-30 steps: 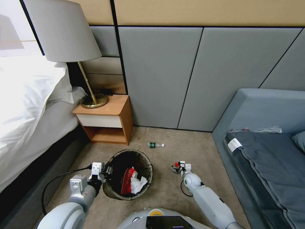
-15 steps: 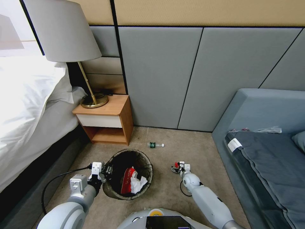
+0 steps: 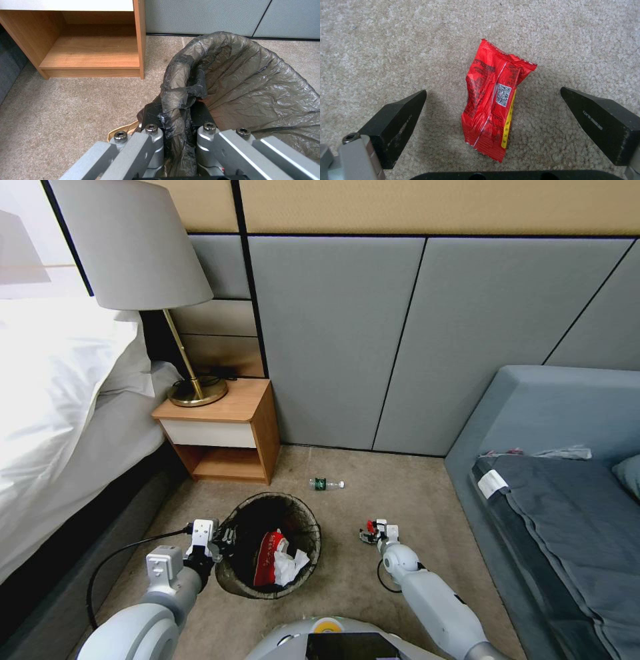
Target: Pick up the trash bin, then pick up the garbage from the floor and place it into the trash bin.
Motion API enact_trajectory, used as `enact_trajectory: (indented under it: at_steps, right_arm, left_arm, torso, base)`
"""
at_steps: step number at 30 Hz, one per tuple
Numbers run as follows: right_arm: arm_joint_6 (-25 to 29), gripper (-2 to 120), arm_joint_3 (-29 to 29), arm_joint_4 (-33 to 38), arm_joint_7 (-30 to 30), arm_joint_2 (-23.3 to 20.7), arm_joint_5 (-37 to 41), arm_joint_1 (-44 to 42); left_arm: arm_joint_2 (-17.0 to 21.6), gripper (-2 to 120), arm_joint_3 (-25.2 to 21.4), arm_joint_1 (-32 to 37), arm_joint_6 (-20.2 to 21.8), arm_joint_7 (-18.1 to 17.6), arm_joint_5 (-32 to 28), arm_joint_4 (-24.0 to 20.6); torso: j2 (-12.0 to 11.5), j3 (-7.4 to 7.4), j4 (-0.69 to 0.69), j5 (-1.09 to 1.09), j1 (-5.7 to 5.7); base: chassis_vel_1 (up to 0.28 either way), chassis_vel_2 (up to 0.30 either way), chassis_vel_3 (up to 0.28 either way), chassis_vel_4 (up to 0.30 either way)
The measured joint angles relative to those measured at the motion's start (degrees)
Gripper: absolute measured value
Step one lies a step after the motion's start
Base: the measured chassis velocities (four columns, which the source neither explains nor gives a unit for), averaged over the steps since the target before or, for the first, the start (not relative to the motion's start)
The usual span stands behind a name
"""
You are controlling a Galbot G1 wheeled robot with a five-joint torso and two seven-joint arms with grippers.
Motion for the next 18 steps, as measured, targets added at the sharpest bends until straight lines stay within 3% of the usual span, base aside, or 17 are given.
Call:
enact_trajectory:
  at_steps: [5,18]
  right_arm:
    - [0.19,94,-0.02,-0.20,-0.03,0.05,-0.02,0.04]
    - [0.71,45,0.31,-0.66,-0.09,0.00,-0.55,-0.11]
  left_arm:
    - [-0.03,6,-0.03,0.02,0.00,0.00,-0.01,0.00]
    - [-0.22,6,0.05,-0.01,0.00,0.01,0.01,0.00]
  torso:
    - [0.00,0.00,0.00,0.00,0.00]
    - [0.01,-0.01,-0.02,-0.05,0.00]
  base:
    - [0.000,0.000,0.000,0.000]
    - [0.000,0.000,0.000,0.000]
